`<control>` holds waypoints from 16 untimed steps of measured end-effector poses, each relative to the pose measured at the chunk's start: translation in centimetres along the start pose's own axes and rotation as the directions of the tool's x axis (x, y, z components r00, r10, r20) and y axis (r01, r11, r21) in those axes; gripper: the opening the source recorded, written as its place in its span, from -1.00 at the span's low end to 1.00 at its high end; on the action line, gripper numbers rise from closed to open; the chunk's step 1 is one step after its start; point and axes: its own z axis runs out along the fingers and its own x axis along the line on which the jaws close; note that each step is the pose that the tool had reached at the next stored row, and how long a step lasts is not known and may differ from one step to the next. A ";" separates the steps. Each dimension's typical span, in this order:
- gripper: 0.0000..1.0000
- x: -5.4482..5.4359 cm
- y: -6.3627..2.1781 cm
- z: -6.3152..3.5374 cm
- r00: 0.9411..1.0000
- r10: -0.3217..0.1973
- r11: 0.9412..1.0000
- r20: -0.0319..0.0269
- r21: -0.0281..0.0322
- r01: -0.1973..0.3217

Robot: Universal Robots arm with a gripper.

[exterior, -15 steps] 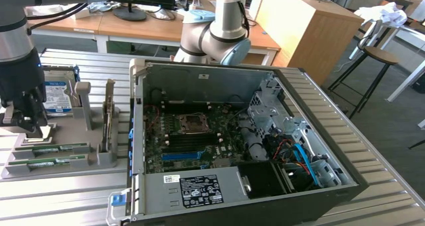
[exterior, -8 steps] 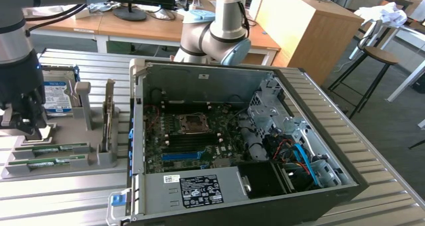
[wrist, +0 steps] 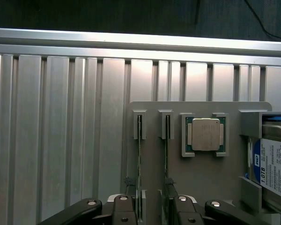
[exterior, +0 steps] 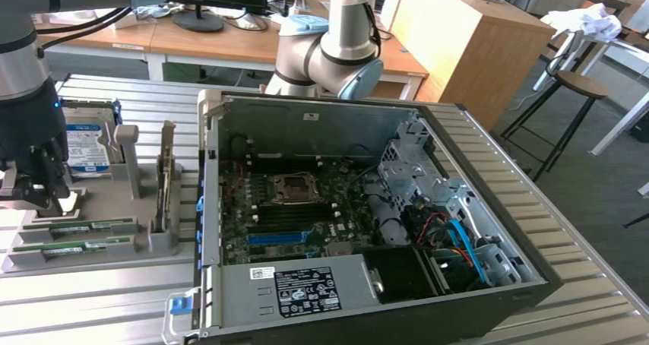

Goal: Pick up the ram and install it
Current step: 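Pick up the ram and move it above insertion slot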

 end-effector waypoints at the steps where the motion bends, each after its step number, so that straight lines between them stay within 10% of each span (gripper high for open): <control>1: -0.29 0.0 0.00 0.00 1.000 0.000 1.000 0.000 0.000 0.000; 16: -0.29 0.0 -0.01 0.80 1.000 0.000 1.000 0.000 0.000 0.000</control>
